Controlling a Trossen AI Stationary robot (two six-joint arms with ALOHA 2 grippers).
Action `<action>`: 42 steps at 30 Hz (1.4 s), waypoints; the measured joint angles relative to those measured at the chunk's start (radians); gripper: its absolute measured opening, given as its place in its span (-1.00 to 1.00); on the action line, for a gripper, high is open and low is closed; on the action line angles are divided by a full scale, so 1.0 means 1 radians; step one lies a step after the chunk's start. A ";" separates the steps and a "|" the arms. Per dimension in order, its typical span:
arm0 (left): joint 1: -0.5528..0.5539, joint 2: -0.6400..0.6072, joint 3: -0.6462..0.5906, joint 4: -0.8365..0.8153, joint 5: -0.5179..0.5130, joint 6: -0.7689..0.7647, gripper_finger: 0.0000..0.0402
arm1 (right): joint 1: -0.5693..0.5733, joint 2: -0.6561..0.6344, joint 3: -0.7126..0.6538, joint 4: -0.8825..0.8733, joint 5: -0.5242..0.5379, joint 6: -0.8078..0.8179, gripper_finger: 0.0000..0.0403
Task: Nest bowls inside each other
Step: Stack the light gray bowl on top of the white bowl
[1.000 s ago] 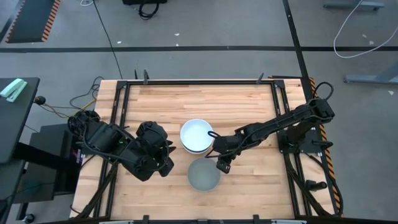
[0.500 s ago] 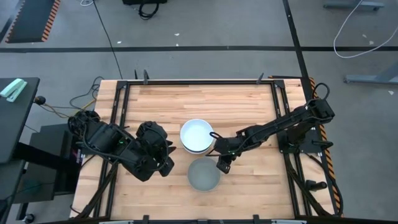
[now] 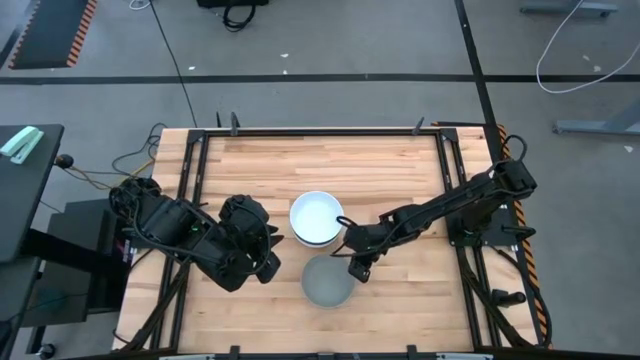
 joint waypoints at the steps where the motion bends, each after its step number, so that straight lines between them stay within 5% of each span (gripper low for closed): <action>1: 0.000 0.000 0.000 0.000 0.000 -0.002 -0.47 | 0.005 0.013 0.000 0.006 -0.001 0.000 -0.54; 13: 0.000 0.013 0.000 0.006 -0.002 -0.003 -0.47 | 0.013 0.145 0.001 0.115 -0.036 0.023 -0.54; 25: 0.000 0.022 0.000 -0.002 -0.002 0.012 -0.47 | 0.001 0.139 0.001 0.106 -0.068 0.023 -0.54; 42: 0.000 0.021 0.000 -0.004 -0.003 0.015 -0.47 | -0.065 0.014 0.014 -0.216 -0.007 -0.029 -0.54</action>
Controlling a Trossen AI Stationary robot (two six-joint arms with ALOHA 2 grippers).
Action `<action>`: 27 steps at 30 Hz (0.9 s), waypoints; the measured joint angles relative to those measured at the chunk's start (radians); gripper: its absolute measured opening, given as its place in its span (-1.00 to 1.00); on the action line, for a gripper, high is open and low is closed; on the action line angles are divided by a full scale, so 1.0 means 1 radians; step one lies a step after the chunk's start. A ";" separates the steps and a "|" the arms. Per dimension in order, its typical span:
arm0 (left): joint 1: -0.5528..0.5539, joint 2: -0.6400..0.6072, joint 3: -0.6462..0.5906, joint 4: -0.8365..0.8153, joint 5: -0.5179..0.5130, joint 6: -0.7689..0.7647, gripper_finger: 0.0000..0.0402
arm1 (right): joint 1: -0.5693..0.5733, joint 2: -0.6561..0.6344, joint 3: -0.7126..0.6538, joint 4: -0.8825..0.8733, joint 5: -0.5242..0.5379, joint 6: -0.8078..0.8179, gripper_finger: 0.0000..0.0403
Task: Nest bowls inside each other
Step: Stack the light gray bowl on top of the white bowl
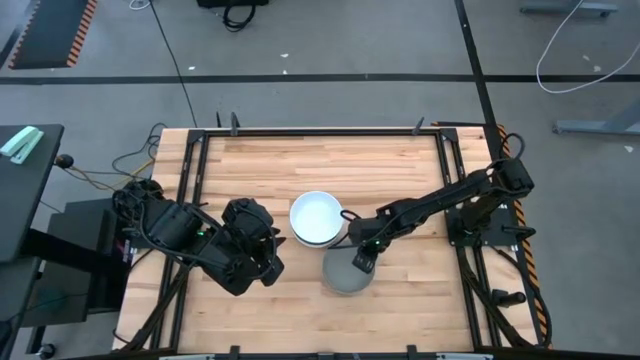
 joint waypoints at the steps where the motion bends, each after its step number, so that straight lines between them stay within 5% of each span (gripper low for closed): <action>1: 0.000 0.000 0.000 0.000 -0.002 0.000 -0.47 | 0.000 -0.002 0.000 -0.018 0.000 -0.002 -0.54; 27: 0.003 0.000 0.000 -0.002 -0.013 0.015 -0.47 | -0.059 -0.007 0.141 -0.299 0.085 -0.125 -0.54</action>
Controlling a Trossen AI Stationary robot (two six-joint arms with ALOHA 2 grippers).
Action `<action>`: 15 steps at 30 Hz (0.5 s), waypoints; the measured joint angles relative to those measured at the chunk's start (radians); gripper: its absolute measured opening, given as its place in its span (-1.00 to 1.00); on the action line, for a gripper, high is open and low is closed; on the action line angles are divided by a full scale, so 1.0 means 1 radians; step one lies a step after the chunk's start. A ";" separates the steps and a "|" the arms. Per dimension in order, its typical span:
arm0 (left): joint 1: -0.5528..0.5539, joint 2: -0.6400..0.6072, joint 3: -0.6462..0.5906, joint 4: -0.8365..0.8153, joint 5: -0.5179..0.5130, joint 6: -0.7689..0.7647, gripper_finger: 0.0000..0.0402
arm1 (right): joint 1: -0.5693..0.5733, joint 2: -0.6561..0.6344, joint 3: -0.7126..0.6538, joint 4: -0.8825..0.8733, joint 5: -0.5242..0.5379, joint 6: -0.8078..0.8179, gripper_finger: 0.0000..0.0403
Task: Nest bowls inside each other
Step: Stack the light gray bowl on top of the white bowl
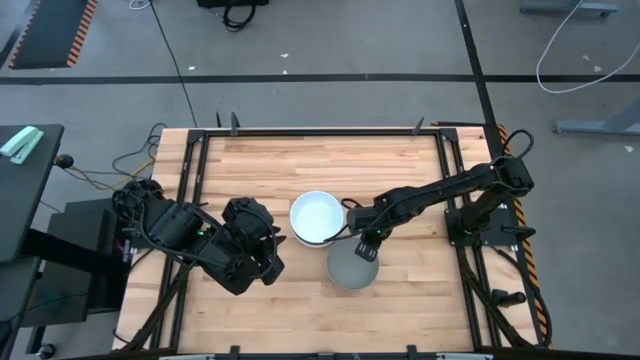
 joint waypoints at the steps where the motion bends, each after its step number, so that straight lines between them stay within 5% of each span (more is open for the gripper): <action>1: 0.000 0.000 0.000 0.000 0.000 0.000 -0.47 | 0.000 0.004 0.000 0.001 -0.002 0.000 -0.54; 15: -0.001 0.000 0.000 0.000 0.000 -0.001 -0.47 | 0.004 0.008 -0.077 0.072 -0.037 0.021 -0.54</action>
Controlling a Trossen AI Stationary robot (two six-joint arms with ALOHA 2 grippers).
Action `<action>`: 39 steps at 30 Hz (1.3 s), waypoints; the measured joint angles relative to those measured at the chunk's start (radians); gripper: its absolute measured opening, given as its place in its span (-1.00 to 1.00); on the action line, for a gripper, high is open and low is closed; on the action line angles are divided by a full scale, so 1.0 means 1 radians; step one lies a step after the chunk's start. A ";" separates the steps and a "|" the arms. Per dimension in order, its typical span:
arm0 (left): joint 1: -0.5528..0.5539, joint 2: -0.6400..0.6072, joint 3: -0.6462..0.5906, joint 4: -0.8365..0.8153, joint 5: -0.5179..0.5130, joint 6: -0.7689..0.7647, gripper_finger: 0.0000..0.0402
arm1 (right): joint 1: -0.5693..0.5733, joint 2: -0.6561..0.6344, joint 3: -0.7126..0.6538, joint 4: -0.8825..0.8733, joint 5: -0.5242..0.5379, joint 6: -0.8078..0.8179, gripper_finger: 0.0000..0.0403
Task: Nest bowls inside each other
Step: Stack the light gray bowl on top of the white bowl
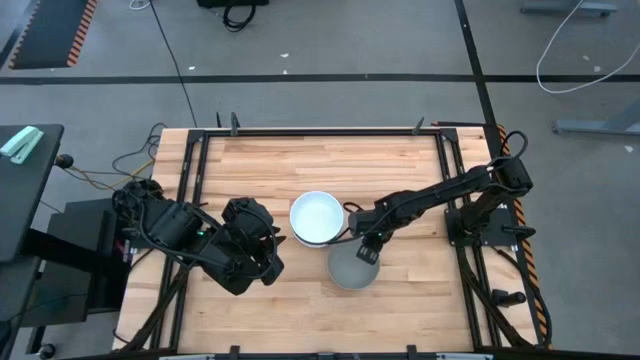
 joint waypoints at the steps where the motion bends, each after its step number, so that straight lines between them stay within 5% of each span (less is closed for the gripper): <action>1: 0.000 0.000 0.000 0.000 0.000 0.000 -0.47 | 0.001 0.000 -0.004 0.011 0.000 0.006 -0.54; 21: 0.000 0.000 0.000 0.000 0.000 -0.005 -0.47 | 0.002 0.001 -0.098 0.131 -0.027 0.062 -0.56; 32: 0.000 0.000 0.000 0.002 0.000 -0.008 -0.47 | -0.002 0.001 -0.099 0.127 -0.022 0.054 -0.94; 39: 0.000 0.000 0.000 0.002 0.000 -0.008 -0.47 | -0.002 0.001 -0.092 0.107 -0.019 0.037 -0.96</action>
